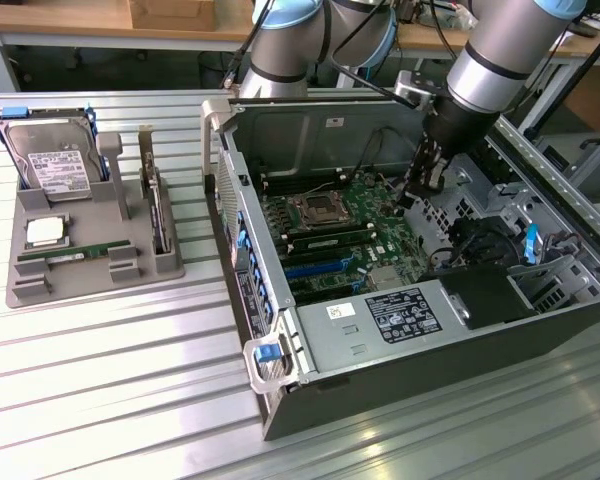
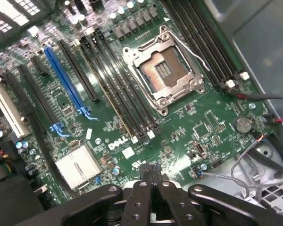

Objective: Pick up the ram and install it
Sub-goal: 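Press down the ram until it locks into place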

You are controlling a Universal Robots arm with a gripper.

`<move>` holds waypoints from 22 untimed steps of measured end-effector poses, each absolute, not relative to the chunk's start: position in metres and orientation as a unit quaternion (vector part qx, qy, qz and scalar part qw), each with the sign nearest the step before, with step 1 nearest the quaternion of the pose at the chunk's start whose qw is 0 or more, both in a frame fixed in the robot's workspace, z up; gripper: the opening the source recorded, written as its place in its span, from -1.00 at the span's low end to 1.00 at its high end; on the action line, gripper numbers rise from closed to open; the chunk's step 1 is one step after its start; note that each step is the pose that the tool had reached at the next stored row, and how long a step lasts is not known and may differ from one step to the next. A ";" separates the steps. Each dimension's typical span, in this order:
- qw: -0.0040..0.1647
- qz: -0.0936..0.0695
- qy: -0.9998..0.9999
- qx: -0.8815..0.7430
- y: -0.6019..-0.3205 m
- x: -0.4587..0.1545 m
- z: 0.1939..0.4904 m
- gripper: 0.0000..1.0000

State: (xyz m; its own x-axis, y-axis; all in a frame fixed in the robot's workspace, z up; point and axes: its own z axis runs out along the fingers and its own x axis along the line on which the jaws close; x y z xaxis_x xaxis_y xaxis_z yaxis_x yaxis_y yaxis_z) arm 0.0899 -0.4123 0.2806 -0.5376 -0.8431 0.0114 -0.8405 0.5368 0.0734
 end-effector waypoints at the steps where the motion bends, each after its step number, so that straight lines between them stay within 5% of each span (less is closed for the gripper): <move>1: 0.022 -0.030 -0.881 0.472 -0.412 0.090 0.281 -0.80; 22: 0.012 -0.035 -0.983 0.179 -0.412 0.090 0.280 -0.80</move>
